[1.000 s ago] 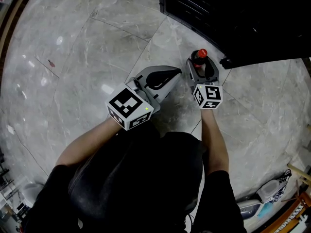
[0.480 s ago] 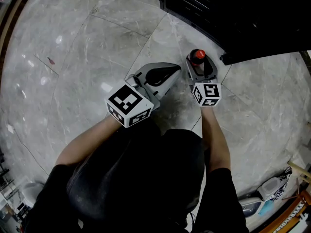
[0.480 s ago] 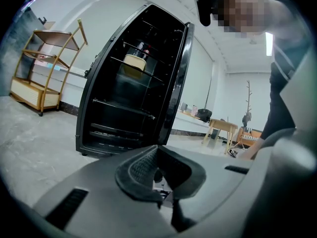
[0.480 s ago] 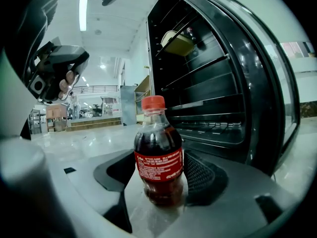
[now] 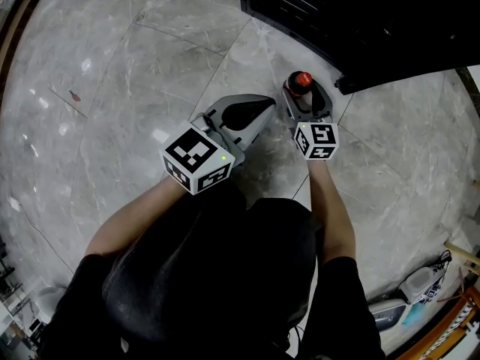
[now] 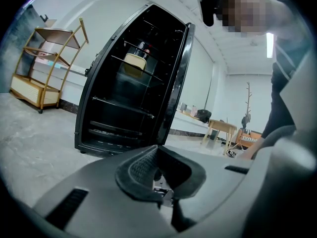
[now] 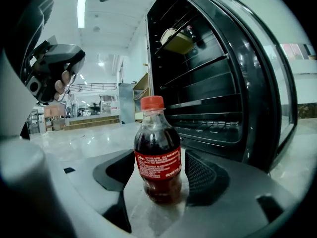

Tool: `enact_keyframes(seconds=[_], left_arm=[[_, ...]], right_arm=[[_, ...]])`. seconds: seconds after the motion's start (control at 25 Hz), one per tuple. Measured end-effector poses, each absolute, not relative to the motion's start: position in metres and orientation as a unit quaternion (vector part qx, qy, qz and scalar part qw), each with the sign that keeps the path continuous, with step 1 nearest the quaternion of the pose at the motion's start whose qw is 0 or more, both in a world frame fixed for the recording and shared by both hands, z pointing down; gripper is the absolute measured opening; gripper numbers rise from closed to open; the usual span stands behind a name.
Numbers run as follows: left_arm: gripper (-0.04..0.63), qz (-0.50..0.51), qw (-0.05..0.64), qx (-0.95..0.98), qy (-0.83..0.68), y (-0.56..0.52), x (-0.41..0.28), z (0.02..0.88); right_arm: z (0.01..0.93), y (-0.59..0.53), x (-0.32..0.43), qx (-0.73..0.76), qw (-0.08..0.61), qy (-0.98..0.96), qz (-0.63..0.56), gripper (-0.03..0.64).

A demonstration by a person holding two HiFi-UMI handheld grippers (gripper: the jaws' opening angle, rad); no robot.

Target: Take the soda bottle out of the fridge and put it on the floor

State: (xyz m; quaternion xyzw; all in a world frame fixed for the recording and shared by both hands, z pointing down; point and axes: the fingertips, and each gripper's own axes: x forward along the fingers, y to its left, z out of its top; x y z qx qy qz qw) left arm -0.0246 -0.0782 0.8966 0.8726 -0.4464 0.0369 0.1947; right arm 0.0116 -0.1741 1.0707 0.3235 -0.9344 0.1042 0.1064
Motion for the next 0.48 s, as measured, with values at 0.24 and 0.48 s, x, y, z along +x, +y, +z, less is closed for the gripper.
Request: enact_keyframes(seconds=[0.24, 0.48], left_arm=[[0.006, 0.027, 0.194, 0.876, -0.440, -0.082, -0.020, 0.890], [0.006, 0.007, 0.190, 0.875, -0.444, -0.101, -0.023, 0.858]], right_arm=[[1.036, -0.174, 0.010, 0.314, 0.085, -0.941, 0.089, 0.314], [0.974, -0.180, 0.010, 0.301, 0.080, -0.948, 0.071, 0.314]])
